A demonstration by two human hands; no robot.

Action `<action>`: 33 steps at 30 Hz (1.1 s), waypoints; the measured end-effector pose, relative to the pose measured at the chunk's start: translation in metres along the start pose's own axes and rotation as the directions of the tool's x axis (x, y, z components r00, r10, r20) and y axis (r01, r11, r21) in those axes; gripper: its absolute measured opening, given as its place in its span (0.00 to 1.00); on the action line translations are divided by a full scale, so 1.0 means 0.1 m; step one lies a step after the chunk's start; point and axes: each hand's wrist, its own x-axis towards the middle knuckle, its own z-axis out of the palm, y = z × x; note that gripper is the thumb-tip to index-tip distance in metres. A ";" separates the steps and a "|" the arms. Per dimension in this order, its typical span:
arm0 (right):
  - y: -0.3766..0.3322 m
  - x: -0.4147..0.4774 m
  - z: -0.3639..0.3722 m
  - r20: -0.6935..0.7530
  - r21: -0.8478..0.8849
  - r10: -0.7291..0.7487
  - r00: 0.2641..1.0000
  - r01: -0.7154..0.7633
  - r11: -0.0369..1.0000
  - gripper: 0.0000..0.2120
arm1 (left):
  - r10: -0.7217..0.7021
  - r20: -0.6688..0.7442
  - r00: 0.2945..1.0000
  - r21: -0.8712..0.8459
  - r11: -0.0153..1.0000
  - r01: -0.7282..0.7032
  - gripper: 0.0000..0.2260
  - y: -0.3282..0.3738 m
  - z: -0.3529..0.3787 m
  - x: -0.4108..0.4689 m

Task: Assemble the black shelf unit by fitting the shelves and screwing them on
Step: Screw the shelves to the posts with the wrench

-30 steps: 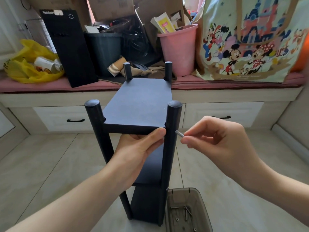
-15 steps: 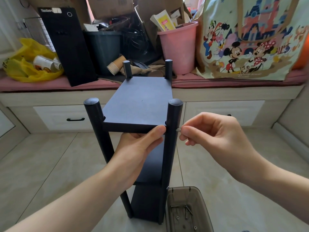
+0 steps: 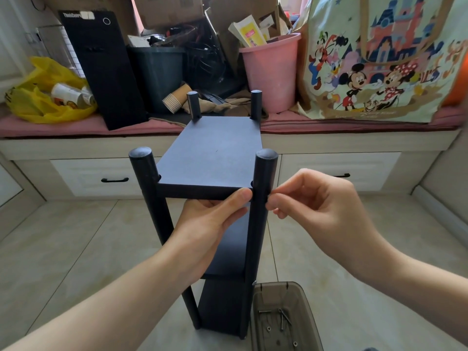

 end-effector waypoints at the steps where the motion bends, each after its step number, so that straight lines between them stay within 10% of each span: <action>1: -0.01 0.01 0.00 0.005 0.002 0.006 1.000 -0.006 1.000 0.05 | 0.000 0.001 1.000 0.001 1.000 0.000 0.30 0.00 0.00 0.00; 20: -0.05 0.08 -0.15 0.123 0.117 0.138 0.983 -0.153 0.981 0.05 | 0.000 0.004 1.000 -0.010 1.000 0.000 0.30 -0.01 -0.01 0.02; 26: -0.05 0.06 -0.14 0.090 -0.081 -0.002 0.996 0.009 0.997 0.08 | 0.004 -0.004 1.000 -0.011 1.000 -0.004 0.28 -0.01 0.01 0.02; 33: -0.03 0.08 -0.17 0.189 0.088 0.191 0.963 -0.211 0.974 0.05 | 0.034 -0.002 0.999 0.003 0.999 -0.034 0.28 -0.02 0.00 0.03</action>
